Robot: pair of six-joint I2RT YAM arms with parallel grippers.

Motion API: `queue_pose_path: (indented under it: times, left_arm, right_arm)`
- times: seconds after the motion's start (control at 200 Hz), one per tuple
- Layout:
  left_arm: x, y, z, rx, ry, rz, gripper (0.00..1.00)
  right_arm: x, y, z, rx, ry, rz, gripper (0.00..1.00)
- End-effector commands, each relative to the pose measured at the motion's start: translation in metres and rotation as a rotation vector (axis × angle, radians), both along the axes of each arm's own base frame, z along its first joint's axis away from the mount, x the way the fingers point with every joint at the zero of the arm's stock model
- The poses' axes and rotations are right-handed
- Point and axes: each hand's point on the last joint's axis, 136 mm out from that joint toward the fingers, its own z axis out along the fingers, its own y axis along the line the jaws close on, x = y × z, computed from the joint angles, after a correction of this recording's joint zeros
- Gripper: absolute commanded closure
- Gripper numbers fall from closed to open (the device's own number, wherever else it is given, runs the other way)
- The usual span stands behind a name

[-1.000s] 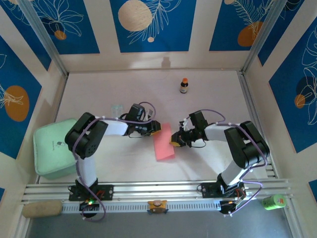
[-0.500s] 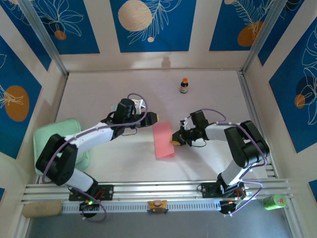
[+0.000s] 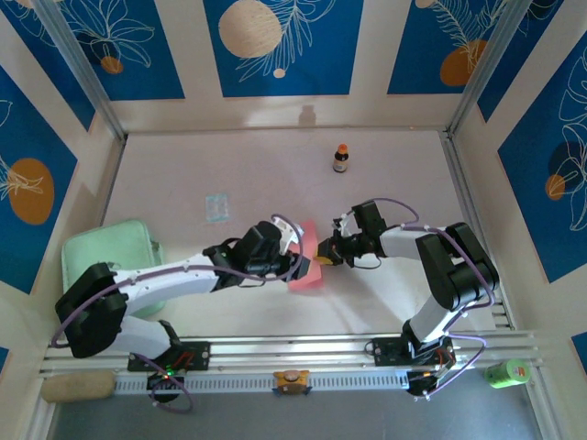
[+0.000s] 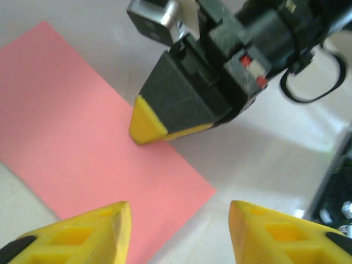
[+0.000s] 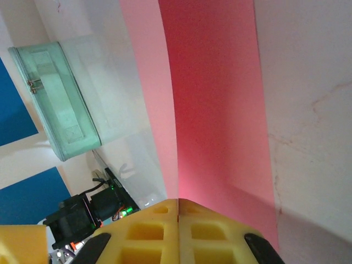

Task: Fold a paper plane with a square sheet of paper (pick it up from the middle)
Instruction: Fold the triangle a second time at the center of the table.

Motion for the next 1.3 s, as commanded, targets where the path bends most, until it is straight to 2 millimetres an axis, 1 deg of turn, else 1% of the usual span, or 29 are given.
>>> queue_pose_path:
  times: [0.0, 0.075, 0.23, 0.36, 0.42, 0.52, 0.575, 0.66, 0.79, 0.895, 1.0, 1.06, 1.205, 1.295]
  left_arm:
    - [-0.01, 0.006, -0.009, 0.175, -0.134, -0.032, 0.47]
    - [-0.015, 0.003, -0.016, 0.267, -0.184, -0.06, 0.46]
    - [-0.028, -0.018, -0.023, 0.361, -0.248, -0.137, 0.42]
    - [-0.031, -0.03, -0.034, 0.457, -0.293, -0.165, 0.39]
    - [-0.029, -0.033, -0.038, 0.502, -0.319, -0.162, 0.38]
    - [-0.029, -0.04, -0.043, 0.537, -0.336, -0.172, 0.36]
    - [-0.028, -0.042, -0.046, 0.548, -0.341, -0.177, 0.36]
    - [-0.023, -0.039, -0.049, 0.585, -0.354, -0.153, 0.36]
    - [-0.021, -0.037, -0.054, 0.62, -0.357, -0.15, 0.37]
    - [-0.021, -0.039, -0.056, 0.621, -0.349, -0.15, 0.41]
    - [-0.021, -0.043, -0.052, 0.594, -0.35, -0.143, 0.48]
    - [-0.02, -0.044, -0.05, 0.591, -0.355, -0.138, 0.51]
    - [-0.018, -0.043, -0.05, 0.604, -0.357, -0.133, 0.65]
    - [-0.019, -0.042, -0.05, 0.597, -0.352, -0.129, 0.77]
  right_arm:
    - [-0.001, 0.002, 0.002, 0.015, 0.029, 0.012, 0.95]
    - [0.0, 0.002, 0.001, 0.013, 0.029, 0.012, 0.95]
    - [-0.001, 0.003, 0.001, 0.013, 0.031, 0.013, 0.96]
    - [-0.001, 0.002, 0.001, 0.01, 0.032, 0.011, 0.96]
    - [-0.001, 0.002, 0.001, 0.01, 0.031, 0.011, 0.96]
    - [-0.001, 0.002, 0.0, 0.007, 0.033, 0.012, 0.96]
    - [-0.001, 0.001, 0.0, 0.006, 0.035, 0.011, 0.96]
    - [-0.002, 0.001, 0.0, 0.006, 0.035, 0.012, 0.96]
    - [-0.001, 0.001, 0.001, 0.008, 0.032, 0.012, 0.96]
    - [-0.001, 0.001, 0.002, 0.008, 0.031, 0.011, 0.96]
    - [-0.001, 0.001, 0.002, 0.008, 0.031, 0.012, 0.95]
    - [-0.002, 0.001, 0.001, 0.006, 0.034, 0.01, 0.95]
    - [-0.002, 0.0, 0.002, 0.005, 0.031, 0.008, 0.95]
    - [-0.002, 0.0, 0.003, 0.005, 0.028, 0.008, 0.94]
